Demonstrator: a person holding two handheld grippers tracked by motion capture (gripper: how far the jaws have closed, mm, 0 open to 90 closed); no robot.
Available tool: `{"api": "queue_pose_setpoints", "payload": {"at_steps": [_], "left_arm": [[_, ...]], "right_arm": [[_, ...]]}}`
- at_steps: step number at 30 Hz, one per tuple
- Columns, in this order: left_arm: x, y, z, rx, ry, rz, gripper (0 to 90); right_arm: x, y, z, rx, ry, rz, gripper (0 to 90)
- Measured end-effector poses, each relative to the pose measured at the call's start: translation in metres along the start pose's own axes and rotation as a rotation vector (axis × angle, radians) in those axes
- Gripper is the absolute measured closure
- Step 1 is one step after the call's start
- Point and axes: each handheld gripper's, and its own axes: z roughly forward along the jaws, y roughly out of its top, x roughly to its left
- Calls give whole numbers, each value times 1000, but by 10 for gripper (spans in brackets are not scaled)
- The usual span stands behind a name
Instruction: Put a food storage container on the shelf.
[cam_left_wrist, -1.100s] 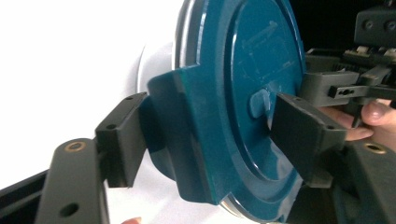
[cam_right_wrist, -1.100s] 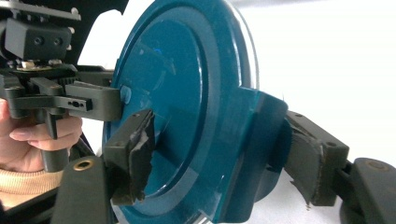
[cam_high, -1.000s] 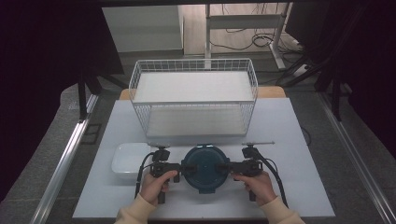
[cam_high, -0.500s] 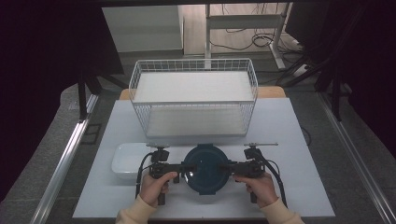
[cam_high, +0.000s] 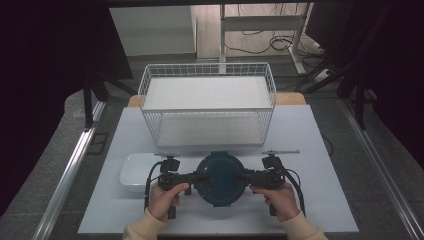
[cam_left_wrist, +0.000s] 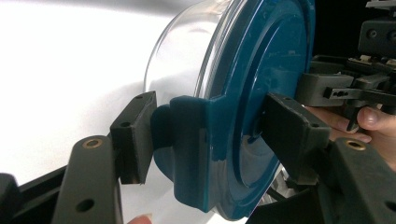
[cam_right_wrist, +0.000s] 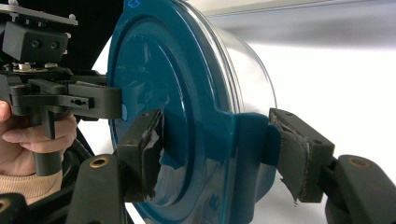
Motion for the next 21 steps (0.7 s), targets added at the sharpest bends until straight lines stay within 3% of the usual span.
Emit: {"api": "queue_pose_setpoints", "payload": {"at_steps": [7, 15, 21], "left_arm": [[-5, 8, -3, -15, 1, 7, 372], [-11, 27, -10, -8, 9, 23, 371], [-18, 39, -22, -31, 0, 37, 371]], "right_arm": [[3, 9, -3, -7, 4, -20, 373], [7, 25, -6, -23, 7, -26, 374], [19, 40, -12, -38, 12, -57, 379]]}}
